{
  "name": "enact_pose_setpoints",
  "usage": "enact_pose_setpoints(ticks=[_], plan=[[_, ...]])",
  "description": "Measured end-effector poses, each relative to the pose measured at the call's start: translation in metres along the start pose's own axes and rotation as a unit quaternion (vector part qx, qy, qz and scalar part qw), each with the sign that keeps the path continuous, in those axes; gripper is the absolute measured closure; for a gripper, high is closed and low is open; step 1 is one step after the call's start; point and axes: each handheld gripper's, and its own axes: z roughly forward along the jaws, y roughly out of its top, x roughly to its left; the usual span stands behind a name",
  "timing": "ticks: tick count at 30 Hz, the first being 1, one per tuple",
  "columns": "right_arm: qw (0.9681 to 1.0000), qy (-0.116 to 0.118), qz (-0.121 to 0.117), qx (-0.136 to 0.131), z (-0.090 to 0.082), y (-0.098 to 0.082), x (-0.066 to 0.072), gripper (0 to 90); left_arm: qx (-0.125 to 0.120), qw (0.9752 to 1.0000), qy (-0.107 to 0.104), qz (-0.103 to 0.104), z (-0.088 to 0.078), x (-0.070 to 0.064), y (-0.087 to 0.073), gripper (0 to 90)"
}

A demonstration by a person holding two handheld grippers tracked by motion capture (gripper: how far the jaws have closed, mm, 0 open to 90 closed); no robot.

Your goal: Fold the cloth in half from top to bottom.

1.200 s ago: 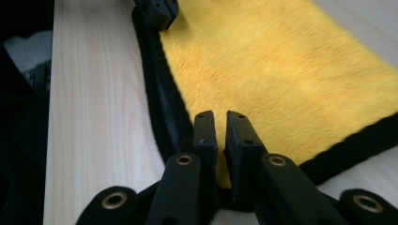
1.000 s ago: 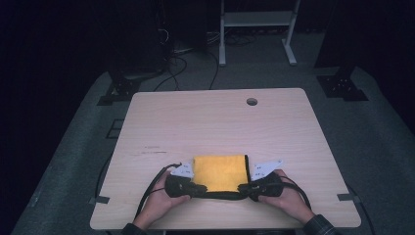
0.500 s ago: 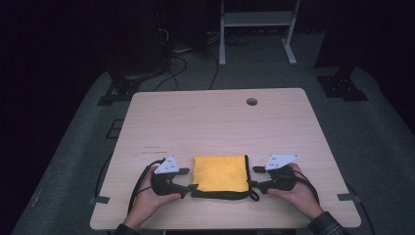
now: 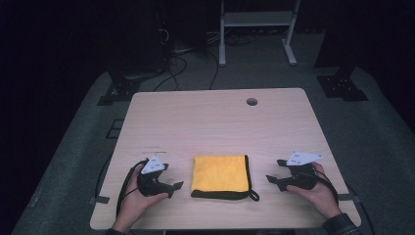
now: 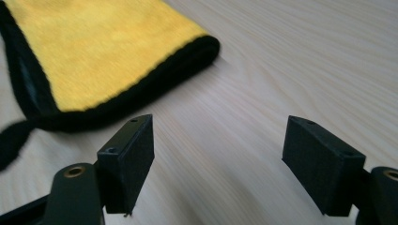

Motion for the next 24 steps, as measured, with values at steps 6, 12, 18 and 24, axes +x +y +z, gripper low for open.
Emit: enact_pose_setpoints(ticks=[6,12,18,24], plan=[[0.9991,-0.029,0.022,0.023,-0.010,-0.020,-0.015,21.2,0.031,0.9989,0.034,-0.005,-0.009,0.011,-0.017,7.9],[0.9965,-0.054,0.044,0.047,-0.017,-0.038,-0.028,19.0,0.059,0.9971,0.045,-0.018,-0.010,0.019,-0.032,6.6],[0.9954,-0.065,0.054,0.046,-0.022,-0.046,-0.033,15.5,0.065,0.9965,0.051,-0.017,-0.013,0.022,-0.039,4.2],[0.9953,-0.069,0.057,0.039,-0.023,-0.049,-0.033,13.9,0.056,0.9969,0.054,-0.016,-0.016,0.027,-0.045,0.2]])
